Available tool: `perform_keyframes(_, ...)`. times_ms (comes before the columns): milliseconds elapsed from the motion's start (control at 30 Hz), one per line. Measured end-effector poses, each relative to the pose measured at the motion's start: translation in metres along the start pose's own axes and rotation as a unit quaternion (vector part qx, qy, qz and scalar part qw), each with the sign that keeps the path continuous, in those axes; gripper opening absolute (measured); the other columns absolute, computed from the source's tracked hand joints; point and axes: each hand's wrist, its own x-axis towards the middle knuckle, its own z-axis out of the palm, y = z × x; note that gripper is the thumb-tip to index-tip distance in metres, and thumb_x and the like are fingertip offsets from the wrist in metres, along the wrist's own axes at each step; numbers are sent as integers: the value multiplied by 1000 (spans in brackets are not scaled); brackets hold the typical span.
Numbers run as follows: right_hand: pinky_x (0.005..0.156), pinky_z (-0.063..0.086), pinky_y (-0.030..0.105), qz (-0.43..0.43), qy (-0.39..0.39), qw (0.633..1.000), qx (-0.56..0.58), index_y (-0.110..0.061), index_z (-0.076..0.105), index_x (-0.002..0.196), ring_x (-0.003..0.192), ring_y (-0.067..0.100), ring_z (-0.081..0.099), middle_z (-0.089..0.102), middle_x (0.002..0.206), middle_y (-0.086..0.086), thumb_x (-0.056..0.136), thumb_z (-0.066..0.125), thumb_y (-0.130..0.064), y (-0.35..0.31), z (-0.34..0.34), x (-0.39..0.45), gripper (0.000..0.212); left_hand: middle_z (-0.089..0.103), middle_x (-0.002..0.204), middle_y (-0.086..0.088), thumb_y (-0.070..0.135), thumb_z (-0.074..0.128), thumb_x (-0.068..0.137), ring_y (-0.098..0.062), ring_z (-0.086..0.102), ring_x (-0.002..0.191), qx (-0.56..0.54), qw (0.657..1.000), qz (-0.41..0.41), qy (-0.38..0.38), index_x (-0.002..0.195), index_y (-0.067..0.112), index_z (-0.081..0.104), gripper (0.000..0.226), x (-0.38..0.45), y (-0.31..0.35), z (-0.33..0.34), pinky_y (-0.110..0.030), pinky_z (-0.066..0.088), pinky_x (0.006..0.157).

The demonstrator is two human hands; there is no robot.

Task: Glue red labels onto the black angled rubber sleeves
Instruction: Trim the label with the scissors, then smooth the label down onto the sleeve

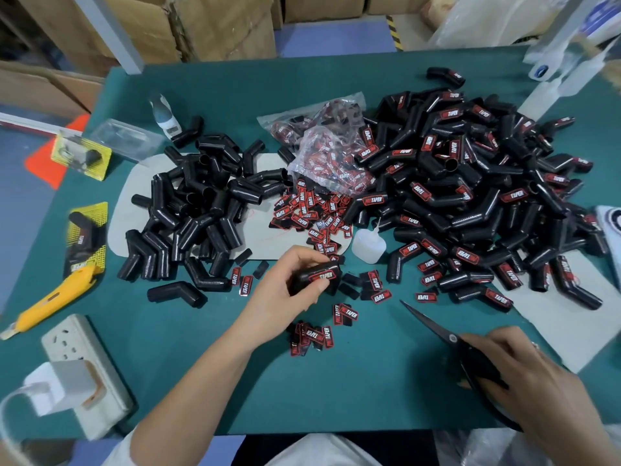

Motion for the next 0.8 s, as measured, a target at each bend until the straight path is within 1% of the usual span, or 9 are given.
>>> perform_keyframes(67,38,48,27,-8,-6,1000,22,-29,76,117,67,13,61,49,100,-11,49,106,-20,10,7,3,75,66,109,16,30,70,93,-8,64,89,25,999,33,1,118,38,67,26,-1,-1,-3,-31,52,84)
perform_keyframes(167,52,57,34,-14,6,999,52,-33,71,126,77,14,64,48,105,-17,57,102,-11,26,13,6,78,60,119,14,16,73,93,-19,63,111,80,991,108,27,120,29,73,30,-3,-2,-5,-32,50,96)
perform_keyframes(300,64,59,40,-11,36,997,65,-36,71,126,88,15,65,48,108,-24,66,98,-7,31,10,7,72,64,118,14,19,74,93,-18,66,111,104,976,183,56,121,28,73,30,-8,1,-3,-24,49,96)
perform_keyframes(367,64,59,38,-36,80,995,57,-35,73,123,88,17,66,54,107,-21,73,95,-11,21,6,8,59,68,118,8,16,75,93,-18,68,112,109,967,220,66,120,24,72,29,-8,1,-3,-24,49,98)
perform_keyframes(433,69,55,30,-76,126,983,107,-38,72,120,88,11,66,59,108,-21,90,79,-27,-4,-1,15,32,71,118,5,14,77,93,-20,69,112,93,965,236,73,118,20,71,26,-7,0,-3,-27,51,98)
perform_keyframes(467,71,53,24,-93,146,972,157,-38,71,117,87,6,65,61,108,-22,92,73,-31,-21,-3,22,26,71,118,5,14,77,93,-21,69,112,83,964,240,76,116,20,71,25,-6,0,-3,-28,51,98)
perform_keyframes(533,77,51,15,-121,164,941,268,-38,68,111,87,2,66,64,108,-23,92,76,-26,-60,-2,39,24,71,118,6,15,77,93,-22,70,112,72,963,247,85,115,20,72,23,-4,-1,-4,-28,51,99)
perform_keyframes(667,80,55,25,-144,161,876,431,-43,64,111,94,13,72,68,108,-17,93,79,-17,-123,8,79,35,70,119,9,16,78,92,-19,69,111,75,958,257,104,113,19,73,22,-2,-4,-6,-28,51,99)
perform_keyframes(800,79,54,23,-124,129,806,565,-53,65,113,95,17,72,74,104,-10,84,80,-10,-150,14,109,54,68,114,8,16,79,89,-14,68,107,80,955,248,140,113,20,74,25,1,-7,-13,-25,50,96)
